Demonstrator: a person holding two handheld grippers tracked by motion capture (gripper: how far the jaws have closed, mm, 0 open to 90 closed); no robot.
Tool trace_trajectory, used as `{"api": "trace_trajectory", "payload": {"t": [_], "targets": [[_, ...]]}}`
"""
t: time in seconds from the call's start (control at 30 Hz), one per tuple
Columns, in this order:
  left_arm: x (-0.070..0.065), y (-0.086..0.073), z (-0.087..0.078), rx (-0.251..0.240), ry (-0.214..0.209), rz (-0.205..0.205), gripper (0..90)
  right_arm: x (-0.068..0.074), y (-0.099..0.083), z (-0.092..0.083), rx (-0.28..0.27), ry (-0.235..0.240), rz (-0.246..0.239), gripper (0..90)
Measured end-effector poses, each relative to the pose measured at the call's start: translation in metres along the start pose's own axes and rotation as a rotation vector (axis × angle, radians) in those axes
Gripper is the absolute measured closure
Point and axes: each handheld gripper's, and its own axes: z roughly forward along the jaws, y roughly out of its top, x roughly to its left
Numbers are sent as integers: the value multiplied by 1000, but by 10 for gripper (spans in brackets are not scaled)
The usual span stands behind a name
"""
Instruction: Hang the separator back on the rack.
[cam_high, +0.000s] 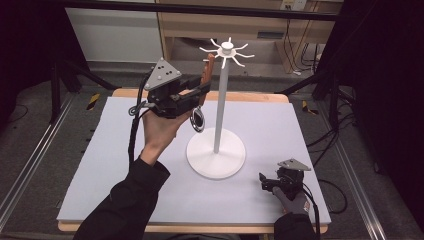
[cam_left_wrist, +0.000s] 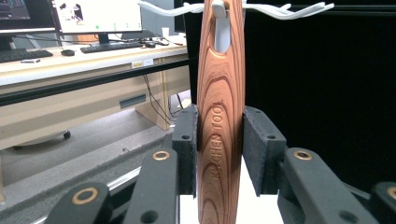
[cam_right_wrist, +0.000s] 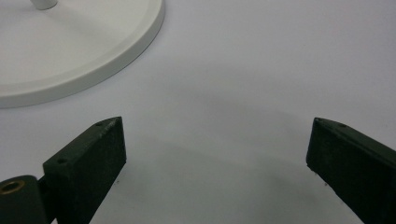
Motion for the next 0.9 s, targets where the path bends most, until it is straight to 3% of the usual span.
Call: {"api": "trace_trajectory", "payload": {"t": [0.6, 0.9], "targets": [[1, -5, 7, 1, -4, -8, 659, 0, 0, 0, -1, 3, -7, 53], [6, -12, 2, -5, -1, -2, 580, 0, 0, 0, -1, 0, -7, 52]]}}
